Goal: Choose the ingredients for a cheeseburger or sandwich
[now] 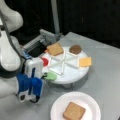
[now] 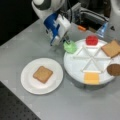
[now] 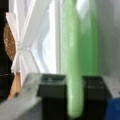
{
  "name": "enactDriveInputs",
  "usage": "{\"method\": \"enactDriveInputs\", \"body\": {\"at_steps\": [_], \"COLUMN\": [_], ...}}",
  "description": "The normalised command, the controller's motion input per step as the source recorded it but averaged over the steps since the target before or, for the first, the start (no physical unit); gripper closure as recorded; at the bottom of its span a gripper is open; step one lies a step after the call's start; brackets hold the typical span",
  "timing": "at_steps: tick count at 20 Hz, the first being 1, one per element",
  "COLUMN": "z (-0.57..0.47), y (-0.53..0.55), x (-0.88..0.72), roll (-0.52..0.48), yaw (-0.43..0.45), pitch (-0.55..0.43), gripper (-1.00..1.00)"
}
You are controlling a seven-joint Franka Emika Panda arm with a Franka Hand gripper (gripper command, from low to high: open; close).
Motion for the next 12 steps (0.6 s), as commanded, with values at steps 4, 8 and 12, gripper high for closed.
{"method": "enactDriveInputs", "body": {"at_steps": [4,8,12], "z": [0.19,0.13,0.06], "y": [-0.35,-0.35,-0.30], "x": [0.15,0.27,0.39], "roll": [0.161,0.143,0.115], "yaw": [0.026,0.106,0.227], "pitch": [0.006,0.020,0.056], "gripper": [1.00,1.00,1.00]}}
